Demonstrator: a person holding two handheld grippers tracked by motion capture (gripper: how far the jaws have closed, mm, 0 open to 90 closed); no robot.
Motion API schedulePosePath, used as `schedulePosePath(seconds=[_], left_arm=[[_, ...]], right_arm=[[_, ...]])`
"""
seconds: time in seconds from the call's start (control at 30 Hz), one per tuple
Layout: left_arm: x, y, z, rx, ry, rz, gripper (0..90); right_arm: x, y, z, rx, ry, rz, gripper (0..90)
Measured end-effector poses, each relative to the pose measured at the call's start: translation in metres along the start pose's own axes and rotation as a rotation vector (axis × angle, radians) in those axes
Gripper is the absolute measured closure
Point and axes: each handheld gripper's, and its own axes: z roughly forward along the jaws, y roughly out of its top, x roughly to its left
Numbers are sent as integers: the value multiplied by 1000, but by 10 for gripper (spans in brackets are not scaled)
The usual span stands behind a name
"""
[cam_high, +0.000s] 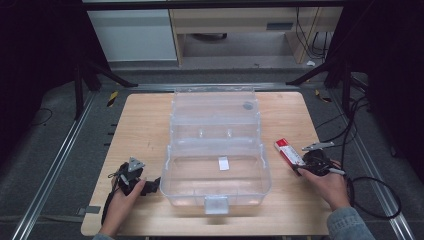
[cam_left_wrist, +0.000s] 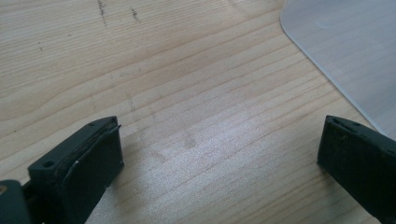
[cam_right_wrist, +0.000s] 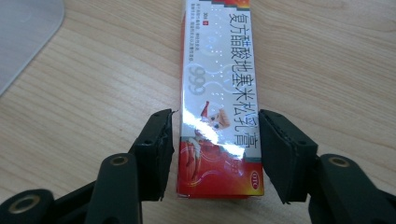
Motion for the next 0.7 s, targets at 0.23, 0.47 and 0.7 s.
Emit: schedulePosePath(seconds=[0.23,0.47,0.7], left_arm=[[0,0,0,0,0,-3,0],[0,0,0,0,0,-2,0],[0,0,0,0,0,-2,0]], right_arm=[[10,1,-7,24,14,2,450],[11,8,-3,74,9,33,435],[12,11,5,110,9,43,451]])
